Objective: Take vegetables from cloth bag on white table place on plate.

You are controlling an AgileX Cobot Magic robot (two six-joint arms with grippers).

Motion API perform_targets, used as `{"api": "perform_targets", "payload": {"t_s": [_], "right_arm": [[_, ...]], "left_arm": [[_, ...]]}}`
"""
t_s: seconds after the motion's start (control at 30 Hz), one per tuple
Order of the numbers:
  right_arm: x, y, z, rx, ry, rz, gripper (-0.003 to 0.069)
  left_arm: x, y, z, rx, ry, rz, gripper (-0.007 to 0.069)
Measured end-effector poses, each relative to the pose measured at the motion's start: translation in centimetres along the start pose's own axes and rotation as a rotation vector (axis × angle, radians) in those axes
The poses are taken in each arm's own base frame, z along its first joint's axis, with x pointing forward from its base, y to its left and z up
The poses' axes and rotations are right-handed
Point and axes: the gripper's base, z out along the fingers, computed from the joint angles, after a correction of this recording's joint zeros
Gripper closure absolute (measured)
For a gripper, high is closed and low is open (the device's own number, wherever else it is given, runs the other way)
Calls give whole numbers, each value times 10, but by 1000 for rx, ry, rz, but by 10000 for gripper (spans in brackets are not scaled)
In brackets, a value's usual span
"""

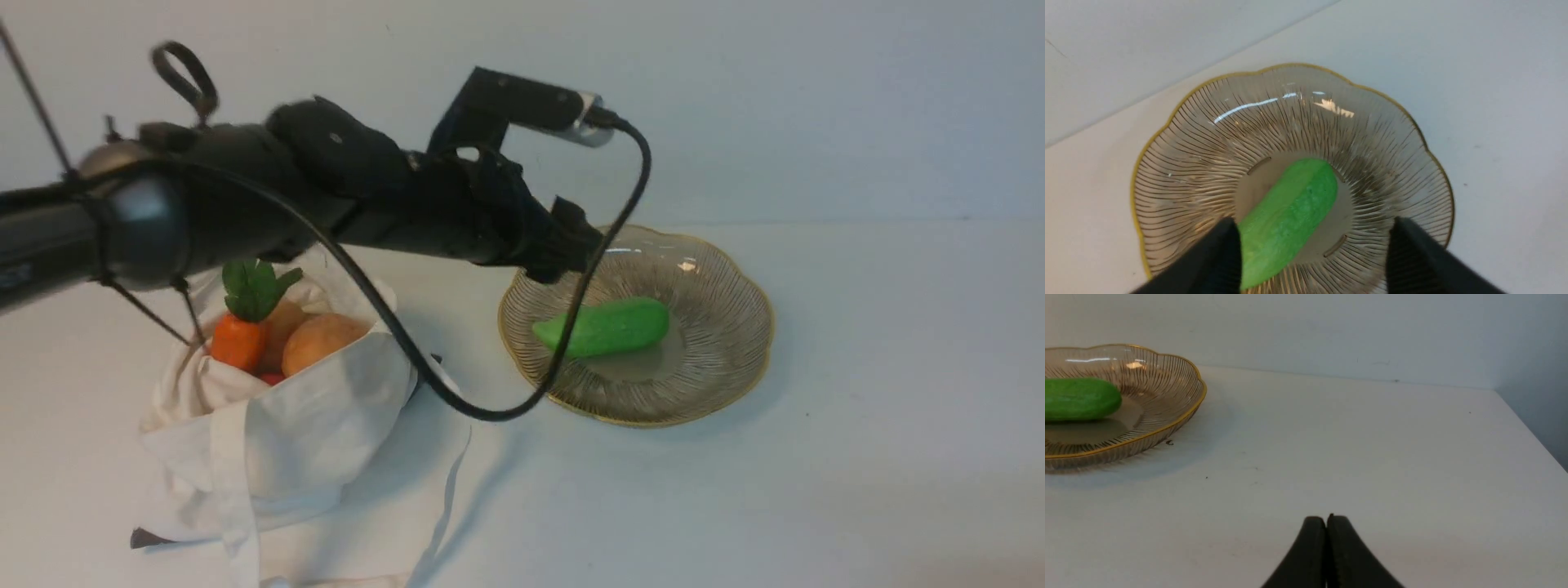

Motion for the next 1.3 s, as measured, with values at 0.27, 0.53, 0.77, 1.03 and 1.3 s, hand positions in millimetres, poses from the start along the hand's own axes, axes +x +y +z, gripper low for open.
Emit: {"api": "perform_targets", "payload": {"t_s": [0.27,0.53,0.77,1.03,1.3], "right_arm": [[0,0,0,0,0,0,673],[0,0,0,0,0,0,673],[0,0,0,0,0,0,673],[0,0,0,0,0,0,673],[0,0,0,0,0,0,673]], "left_arm": [[-26,-4,-139,-122,-33,40,625],[21,-58,-260,-222,-307,62,629],[92,-86,-302,-250,-502,76,629],[140,-107,-331,-278,-642,185,629],[153,-117,-343,-251,-722,193,629]]}}
